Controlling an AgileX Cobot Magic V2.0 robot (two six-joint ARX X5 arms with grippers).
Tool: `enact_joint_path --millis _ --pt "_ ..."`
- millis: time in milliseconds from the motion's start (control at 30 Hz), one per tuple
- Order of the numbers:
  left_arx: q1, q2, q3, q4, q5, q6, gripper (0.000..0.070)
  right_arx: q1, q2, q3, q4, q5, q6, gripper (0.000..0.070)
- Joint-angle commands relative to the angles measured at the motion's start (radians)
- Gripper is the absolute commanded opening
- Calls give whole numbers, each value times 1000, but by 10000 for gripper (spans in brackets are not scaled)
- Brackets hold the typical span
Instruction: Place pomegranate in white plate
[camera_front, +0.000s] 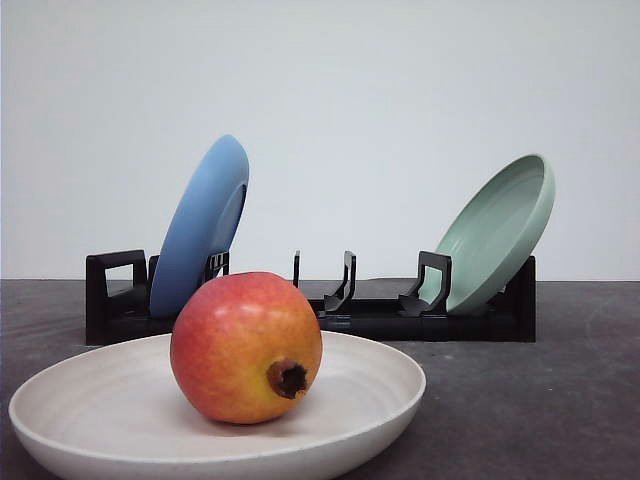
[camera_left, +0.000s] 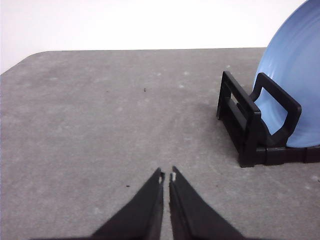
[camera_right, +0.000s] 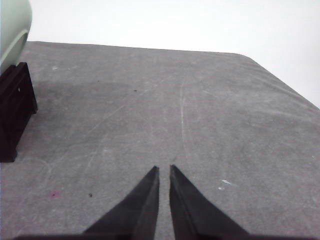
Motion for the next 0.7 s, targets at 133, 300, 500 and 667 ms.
enact_joint_path --millis 133,300,500,667 --pt "1 -1 -9 -3 7 4 0 -2 -1 -3 13 1 17 36" --pt "1 -1 -9 -3 7 4 0 -2 -1 -3 13 1 17 35" --pt "1 -1 -9 -3 7 4 0 -2 -1 -3 13 1 17 35" --pt "1 -1 -9 -3 7 4 0 -2 -1 -3 13 1 17 35"
